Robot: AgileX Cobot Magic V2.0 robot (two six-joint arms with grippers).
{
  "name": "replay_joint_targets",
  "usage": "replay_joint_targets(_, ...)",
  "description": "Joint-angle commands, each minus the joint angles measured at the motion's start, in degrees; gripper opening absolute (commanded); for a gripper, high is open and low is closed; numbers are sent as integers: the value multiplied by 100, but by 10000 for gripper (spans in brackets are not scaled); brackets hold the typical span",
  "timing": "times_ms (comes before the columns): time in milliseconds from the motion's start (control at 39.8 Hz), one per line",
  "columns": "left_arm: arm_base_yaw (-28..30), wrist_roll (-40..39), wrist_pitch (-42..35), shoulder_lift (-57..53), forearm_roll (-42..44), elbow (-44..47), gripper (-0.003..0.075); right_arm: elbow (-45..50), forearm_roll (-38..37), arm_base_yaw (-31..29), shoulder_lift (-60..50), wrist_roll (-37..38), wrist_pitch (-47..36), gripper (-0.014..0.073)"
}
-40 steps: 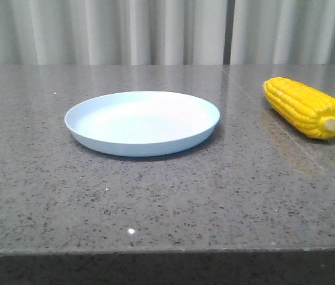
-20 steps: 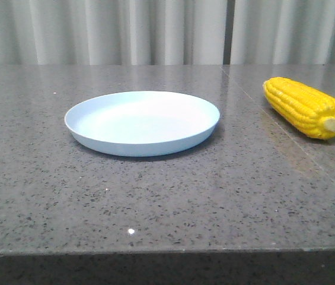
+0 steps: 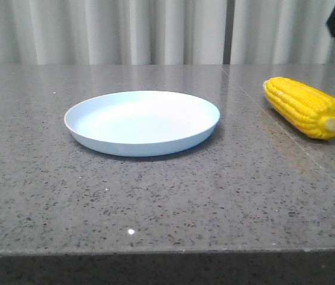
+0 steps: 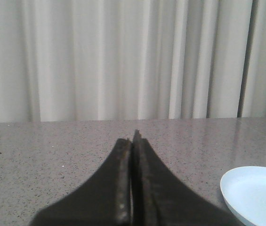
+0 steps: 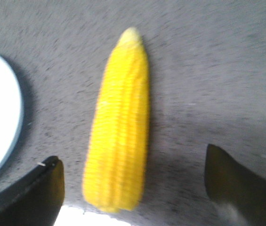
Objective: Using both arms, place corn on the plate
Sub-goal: 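Grasp the yellow corn cob with the right gripper and lift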
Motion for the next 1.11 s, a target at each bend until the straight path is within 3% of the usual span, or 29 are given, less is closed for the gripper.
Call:
replay_joint_targets(0,-8,12,-460,77,-50,-144,-20,-481,180,192,422,-54,-110,619)
replay_joint_targets(427,-8,12,-460,77,-50,-144,-20,-1035,316,108,1868,-54,-3,591)
replay_joint_targets(503,-8,12,-460,77,-50,-144,-20,-1035,406,108,1964,-54,102,519)
replay_joint_targets(704,-8,12,-460,77,-50,-144,-20,-1055,462,112,1881,-54,172,187)
replay_joint_targets(779,-8,12,-460,77,-50,-144,-20,-1094,462,112,1721,-54,162,106)
replay_joint_targets(880,-8,12,-460,77,-50,-144,-20,-1194,462,135,1366,-41,159,89)
replay_joint_targets(1081,-8,12,-460,77,-50,-144,-20,-1949,177,561,1096,415,974,97)
